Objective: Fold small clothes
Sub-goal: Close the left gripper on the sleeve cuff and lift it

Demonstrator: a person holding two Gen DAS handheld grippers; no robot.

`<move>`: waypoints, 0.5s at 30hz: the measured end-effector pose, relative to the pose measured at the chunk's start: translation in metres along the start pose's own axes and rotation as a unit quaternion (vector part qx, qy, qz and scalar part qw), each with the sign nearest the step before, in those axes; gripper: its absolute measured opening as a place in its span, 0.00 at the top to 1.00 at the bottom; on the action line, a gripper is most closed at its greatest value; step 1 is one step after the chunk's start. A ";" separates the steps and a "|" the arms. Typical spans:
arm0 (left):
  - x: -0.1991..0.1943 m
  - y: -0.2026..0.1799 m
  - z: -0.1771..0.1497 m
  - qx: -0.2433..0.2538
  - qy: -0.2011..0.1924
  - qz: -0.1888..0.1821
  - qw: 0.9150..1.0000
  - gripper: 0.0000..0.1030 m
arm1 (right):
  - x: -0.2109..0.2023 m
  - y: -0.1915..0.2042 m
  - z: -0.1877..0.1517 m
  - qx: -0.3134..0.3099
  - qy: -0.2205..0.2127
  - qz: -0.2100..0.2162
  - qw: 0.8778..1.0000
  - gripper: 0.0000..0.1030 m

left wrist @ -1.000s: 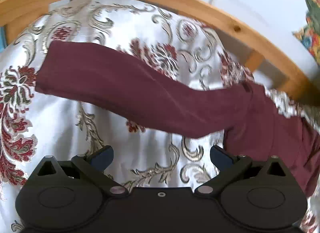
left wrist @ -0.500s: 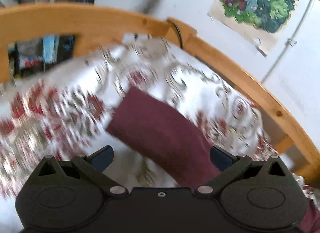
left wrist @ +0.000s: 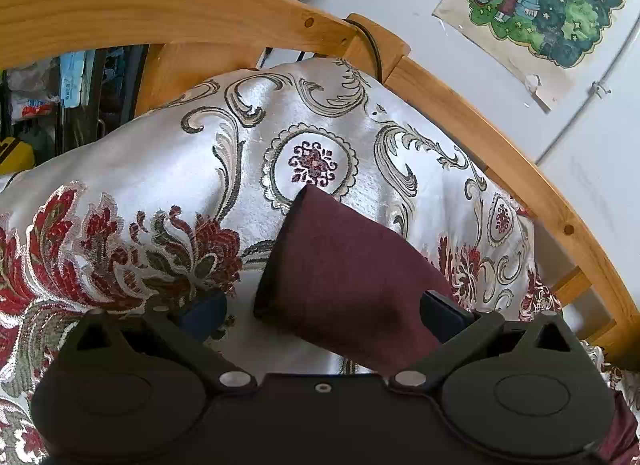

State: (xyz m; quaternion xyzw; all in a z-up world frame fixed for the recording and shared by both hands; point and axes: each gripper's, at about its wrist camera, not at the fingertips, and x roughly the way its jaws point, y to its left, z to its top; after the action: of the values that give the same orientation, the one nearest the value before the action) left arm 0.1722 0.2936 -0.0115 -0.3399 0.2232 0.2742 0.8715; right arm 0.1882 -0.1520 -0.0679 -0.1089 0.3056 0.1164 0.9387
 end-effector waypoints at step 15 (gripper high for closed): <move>-0.002 0.007 -0.002 -0.025 0.001 0.000 1.000 0.52 | 0.002 0.003 0.001 -0.008 -0.002 0.004 1.000 0.00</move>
State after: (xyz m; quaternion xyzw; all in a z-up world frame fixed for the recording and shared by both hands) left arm 0.1660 0.2953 -0.0150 -0.3616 0.2172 0.2793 0.8626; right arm 0.1895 -0.1485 -0.0691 -0.1155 0.3033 0.1229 0.9379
